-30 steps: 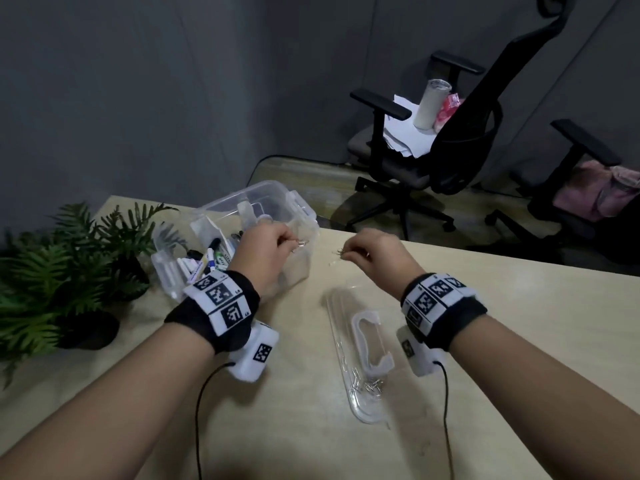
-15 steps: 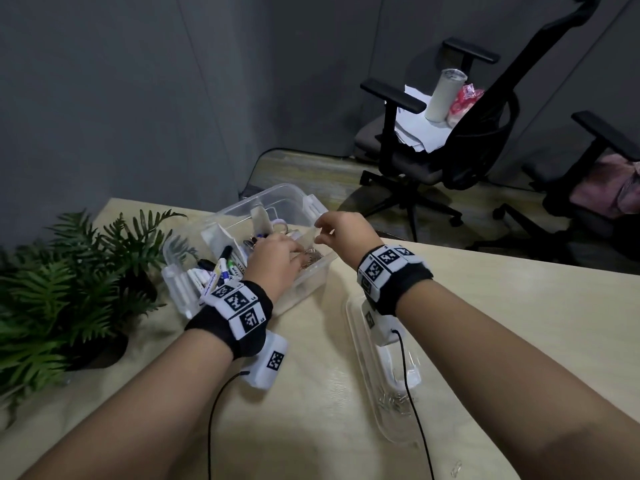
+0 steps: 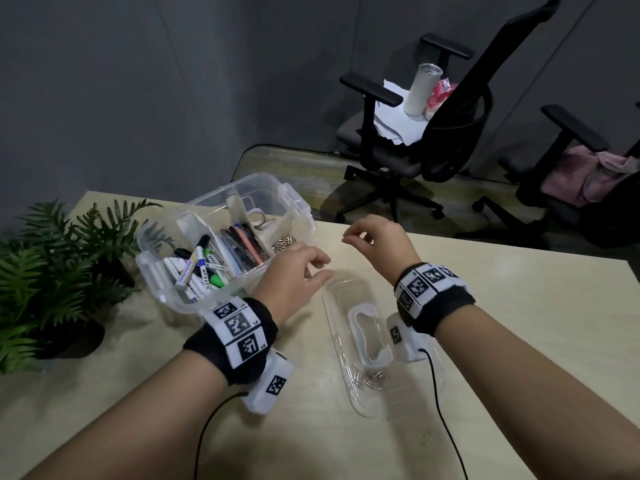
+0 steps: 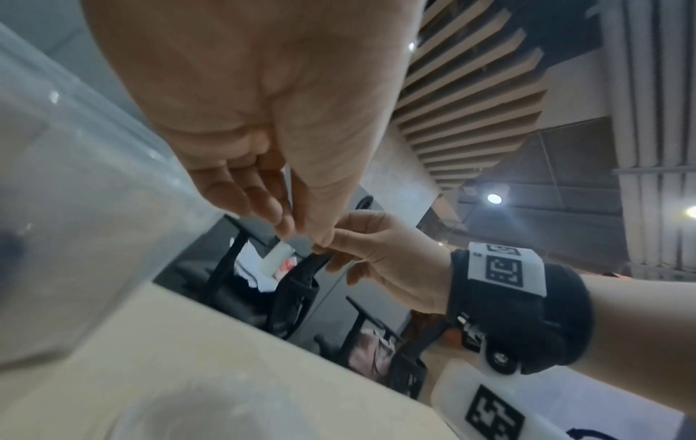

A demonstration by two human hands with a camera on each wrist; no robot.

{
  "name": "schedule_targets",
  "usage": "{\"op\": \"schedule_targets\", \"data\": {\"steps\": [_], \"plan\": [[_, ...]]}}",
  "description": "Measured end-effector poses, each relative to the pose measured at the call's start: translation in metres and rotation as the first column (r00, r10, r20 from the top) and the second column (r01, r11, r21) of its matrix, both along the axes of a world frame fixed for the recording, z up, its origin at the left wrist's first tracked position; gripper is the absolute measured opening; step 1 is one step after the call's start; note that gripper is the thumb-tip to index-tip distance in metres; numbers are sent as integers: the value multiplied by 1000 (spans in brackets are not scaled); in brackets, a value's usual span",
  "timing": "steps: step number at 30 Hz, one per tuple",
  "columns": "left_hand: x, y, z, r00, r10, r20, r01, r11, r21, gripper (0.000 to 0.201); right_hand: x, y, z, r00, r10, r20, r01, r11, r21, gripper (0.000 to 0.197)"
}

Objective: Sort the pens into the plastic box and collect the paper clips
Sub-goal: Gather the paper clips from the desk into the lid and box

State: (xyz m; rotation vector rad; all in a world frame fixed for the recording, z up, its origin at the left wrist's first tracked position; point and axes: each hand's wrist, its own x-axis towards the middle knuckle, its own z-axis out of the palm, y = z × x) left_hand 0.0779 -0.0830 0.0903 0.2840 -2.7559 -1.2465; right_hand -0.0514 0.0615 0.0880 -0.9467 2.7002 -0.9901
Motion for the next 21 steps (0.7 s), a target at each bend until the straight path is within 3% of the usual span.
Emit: {"op": "schedule_targets", "data": {"steps": [7,13,17,21], "plan": [[26,46,-68,947,-99,307,118,992,-46,34,52,96,-64,967,-24,255,-44,965,258,17],[37,64,-110,880,-102,463,200,965,-167,65,94,143,-103,908,-5,418,-168,911,376,31],[36,70,-115,885,-80,458,261,901,-346,57,104,152,-115,903,27,428,-191,920,344,46],[39,75,-116,875,-77,478,298,863,-408,51,104,138,-122,909,68,412,-227,909,350,66]]}}
